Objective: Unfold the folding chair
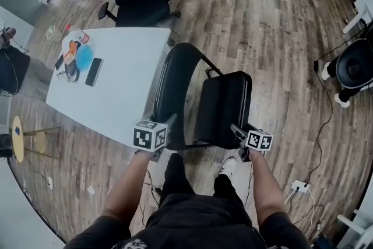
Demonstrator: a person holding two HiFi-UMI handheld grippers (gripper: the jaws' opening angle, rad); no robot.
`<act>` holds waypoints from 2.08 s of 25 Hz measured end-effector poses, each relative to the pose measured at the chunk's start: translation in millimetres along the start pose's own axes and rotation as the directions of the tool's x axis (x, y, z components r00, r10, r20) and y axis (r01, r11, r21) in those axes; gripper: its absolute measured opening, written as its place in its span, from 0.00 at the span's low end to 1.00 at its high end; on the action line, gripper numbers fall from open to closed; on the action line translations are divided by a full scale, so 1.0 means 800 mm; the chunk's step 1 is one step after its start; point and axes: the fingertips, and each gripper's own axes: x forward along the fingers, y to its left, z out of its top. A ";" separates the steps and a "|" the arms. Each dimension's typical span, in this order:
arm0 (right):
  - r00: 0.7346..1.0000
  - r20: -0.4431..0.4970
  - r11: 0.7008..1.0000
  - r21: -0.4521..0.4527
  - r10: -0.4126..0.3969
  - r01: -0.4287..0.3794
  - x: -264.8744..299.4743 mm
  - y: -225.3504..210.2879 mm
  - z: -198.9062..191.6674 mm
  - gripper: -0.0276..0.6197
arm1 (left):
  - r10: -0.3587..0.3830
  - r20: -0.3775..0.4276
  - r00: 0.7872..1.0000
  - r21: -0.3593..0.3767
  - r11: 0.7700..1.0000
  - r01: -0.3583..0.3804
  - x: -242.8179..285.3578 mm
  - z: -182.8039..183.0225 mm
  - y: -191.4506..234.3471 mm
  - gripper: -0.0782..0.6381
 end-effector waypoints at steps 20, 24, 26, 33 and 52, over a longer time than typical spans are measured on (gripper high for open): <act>0.998 0.024 0.978 0.200 -0.057 0.051 -0.009 -0.339 -0.065 0.57 | -0.036 0.004 0.999 -0.082 0.996 0.036 0.142 -0.070 -0.025 0.28; 0.999 0.020 0.973 0.228 -0.025 0.020 -0.010 -0.376 -0.078 0.57 | -0.041 -0.003 0.999 -0.093 0.995 0.041 0.163 -0.080 -0.036 0.28; 1.000 0.025 0.971 0.240 -0.013 0.007 -0.009 -0.393 -0.083 0.57 | -0.046 -0.005 0.999 -0.096 0.994 0.045 0.173 -0.083 -0.042 0.28; 0.999 0.041 0.967 0.254 0.005 -0.016 -0.011 -0.446 -0.102 0.60 | -0.042 -0.005 0.999 -0.126 0.991 0.041 0.197 -0.092 -0.074 0.28; 0.984 0.096 0.983 0.120 -0.150 0.138 -0.092 -0.488 -0.096 0.64 | 0.006 0.089 0.996 -0.124 0.992 0.005 0.182 -0.087 -0.101 0.43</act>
